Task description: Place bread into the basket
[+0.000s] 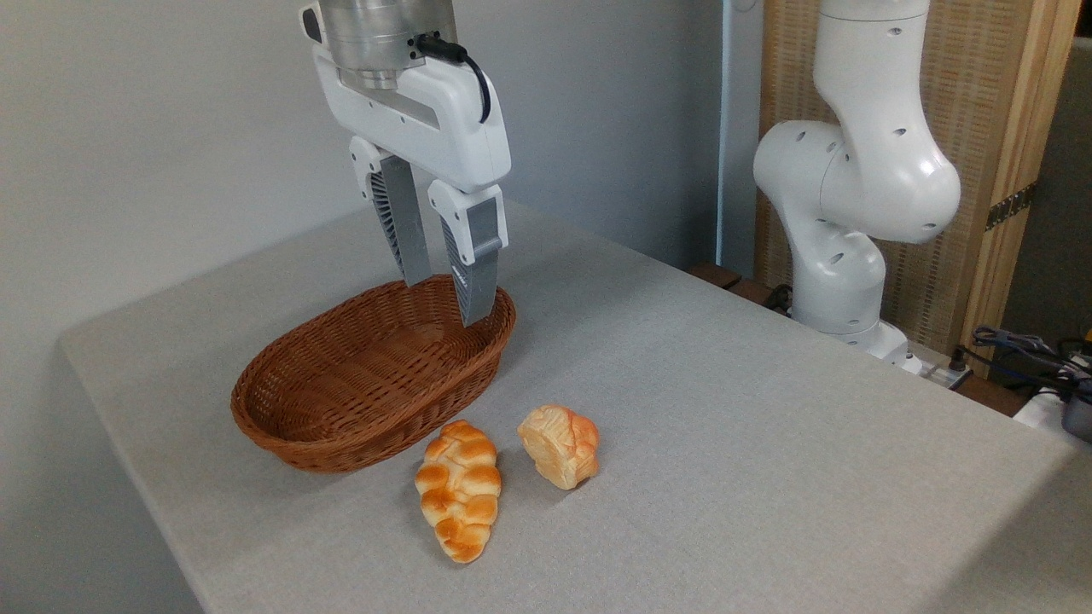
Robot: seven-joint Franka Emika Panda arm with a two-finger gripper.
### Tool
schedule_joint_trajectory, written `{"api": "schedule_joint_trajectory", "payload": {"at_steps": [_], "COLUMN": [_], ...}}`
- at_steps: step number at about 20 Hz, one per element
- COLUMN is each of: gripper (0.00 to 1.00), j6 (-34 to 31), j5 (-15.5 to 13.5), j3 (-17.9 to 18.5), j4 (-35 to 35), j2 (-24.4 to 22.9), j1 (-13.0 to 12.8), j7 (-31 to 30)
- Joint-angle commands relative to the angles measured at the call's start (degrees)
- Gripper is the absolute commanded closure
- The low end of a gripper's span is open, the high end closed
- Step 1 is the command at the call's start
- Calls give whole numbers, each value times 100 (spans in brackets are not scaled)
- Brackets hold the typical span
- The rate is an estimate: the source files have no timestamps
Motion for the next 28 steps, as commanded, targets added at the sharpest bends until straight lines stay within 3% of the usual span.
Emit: {"api": "schedule_joint_trajectory", "payload": {"at_steps": [1, 12, 18, 20, 25, 28], "gripper": [0, 0, 0, 0, 0, 0], "j6": [-18, -44, 500, 684, 1308, 1922], "j5": [-173, -174, -191, -296, -525, -710], "j3": [82, 47, 82, 109, 469, 487], "j4": [-20, -55, -1099, -1425, -1944, -2190], "j2": [-43, -131, -648, -781, -781, -729], "j1": [-4, -13, -31, -31, -31, -31], "j7": [158, 132, -8, -620, -2905, -3795]}}
